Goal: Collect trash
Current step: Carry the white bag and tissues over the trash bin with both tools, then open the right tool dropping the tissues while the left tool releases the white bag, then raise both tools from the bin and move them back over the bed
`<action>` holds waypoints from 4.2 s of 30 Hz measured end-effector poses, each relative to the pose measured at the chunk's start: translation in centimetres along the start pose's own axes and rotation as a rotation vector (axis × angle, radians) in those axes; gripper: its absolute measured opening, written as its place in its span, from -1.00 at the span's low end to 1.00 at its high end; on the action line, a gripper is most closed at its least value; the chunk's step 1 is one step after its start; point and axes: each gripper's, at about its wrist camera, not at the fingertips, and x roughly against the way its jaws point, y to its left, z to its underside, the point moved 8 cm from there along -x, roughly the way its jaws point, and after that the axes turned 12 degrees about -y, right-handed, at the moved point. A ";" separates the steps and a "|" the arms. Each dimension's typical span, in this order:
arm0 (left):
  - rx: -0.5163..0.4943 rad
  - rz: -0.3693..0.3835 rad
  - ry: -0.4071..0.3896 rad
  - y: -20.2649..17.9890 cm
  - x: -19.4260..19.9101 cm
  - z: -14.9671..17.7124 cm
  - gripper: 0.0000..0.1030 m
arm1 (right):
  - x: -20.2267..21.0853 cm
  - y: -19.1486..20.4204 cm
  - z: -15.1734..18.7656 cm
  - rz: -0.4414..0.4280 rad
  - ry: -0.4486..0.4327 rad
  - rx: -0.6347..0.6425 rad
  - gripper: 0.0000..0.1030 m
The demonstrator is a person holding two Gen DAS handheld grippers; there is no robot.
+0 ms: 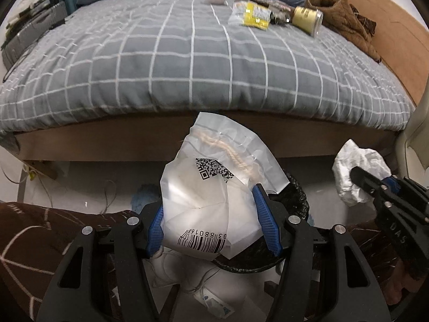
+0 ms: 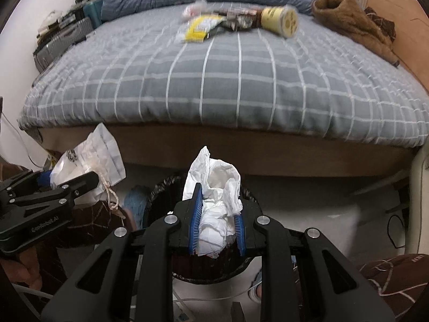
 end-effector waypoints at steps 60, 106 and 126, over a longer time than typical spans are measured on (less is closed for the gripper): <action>-0.146 0.067 0.153 -8.4 -10.1 2.6 0.32 | -4.2 -11.3 2.7 0.216 0.025 -0.089 0.84; -0.092 0.008 -0.212 -4.9 -2.8 -11.3 0.89 | 1.6 -10.7 -11.0 0.223 -0.334 -0.040 0.84; -0.083 -0.012 -0.231 -4.3 -8.4 -20.9 0.89 | -5.6 -11.5 -19.1 0.188 -0.338 0.039 0.84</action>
